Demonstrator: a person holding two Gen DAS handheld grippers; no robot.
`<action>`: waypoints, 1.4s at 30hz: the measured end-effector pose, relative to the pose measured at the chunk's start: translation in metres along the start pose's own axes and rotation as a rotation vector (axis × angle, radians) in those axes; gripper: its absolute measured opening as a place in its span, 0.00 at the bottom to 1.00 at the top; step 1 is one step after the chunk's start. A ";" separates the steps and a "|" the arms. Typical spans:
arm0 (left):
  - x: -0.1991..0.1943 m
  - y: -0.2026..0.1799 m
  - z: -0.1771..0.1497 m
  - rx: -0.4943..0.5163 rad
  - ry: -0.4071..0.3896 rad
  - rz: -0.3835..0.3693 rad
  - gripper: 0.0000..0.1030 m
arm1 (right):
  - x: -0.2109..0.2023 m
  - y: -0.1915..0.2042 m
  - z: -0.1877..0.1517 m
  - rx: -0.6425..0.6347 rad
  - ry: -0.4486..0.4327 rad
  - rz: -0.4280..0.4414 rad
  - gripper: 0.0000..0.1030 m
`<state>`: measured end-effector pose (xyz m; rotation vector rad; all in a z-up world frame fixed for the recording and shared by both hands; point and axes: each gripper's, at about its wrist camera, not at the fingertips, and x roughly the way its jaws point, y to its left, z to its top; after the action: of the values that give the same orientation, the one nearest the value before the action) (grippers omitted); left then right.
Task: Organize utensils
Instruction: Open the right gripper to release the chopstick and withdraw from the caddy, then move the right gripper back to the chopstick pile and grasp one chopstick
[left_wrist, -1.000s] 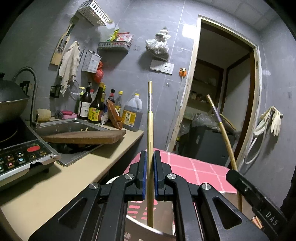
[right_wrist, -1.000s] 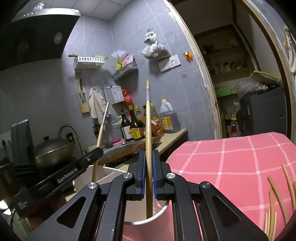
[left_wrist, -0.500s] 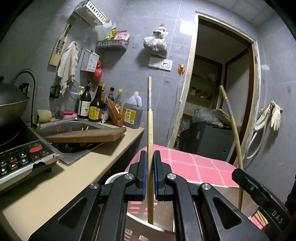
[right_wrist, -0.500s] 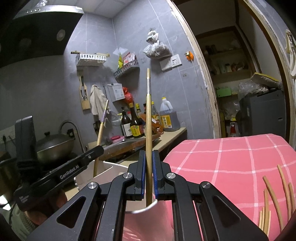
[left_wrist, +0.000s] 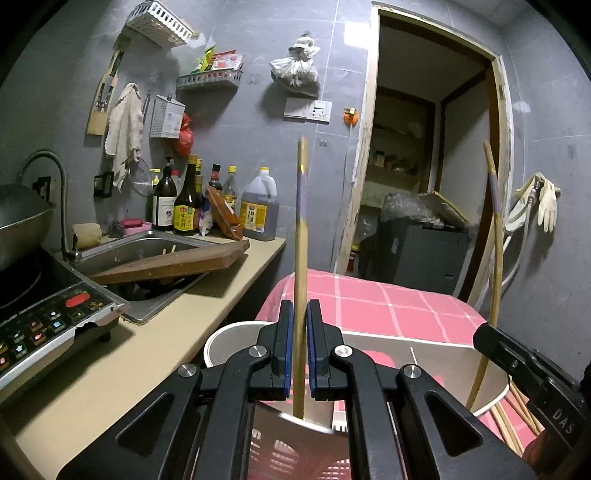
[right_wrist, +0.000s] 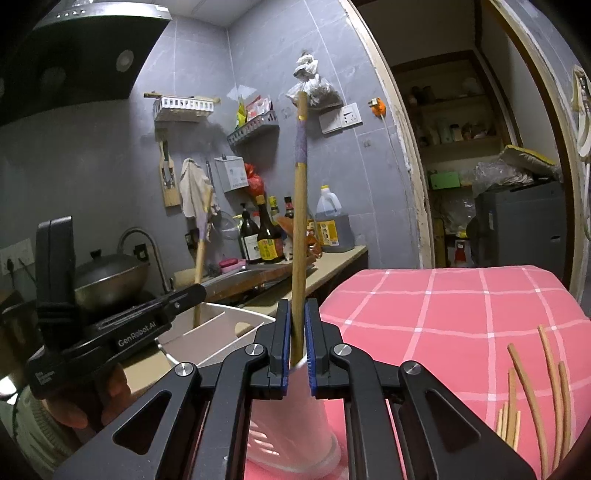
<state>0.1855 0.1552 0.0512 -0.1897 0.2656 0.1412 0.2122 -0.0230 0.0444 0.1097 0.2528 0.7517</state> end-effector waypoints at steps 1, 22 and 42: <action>0.000 0.000 -0.001 -0.002 0.004 -0.004 0.05 | -0.001 0.000 -0.001 0.000 0.003 -0.001 0.09; -0.043 -0.026 0.006 -0.057 -0.065 -0.077 0.79 | -0.082 -0.021 0.017 -0.018 -0.140 -0.203 0.83; -0.055 -0.143 -0.024 0.064 0.067 -0.310 0.95 | -0.170 -0.079 0.016 -0.093 -0.101 -0.454 1.00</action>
<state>0.1504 0.0048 0.0678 -0.1698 0.3036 -0.1811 0.1495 -0.1973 0.0771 0.0004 0.1376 0.3049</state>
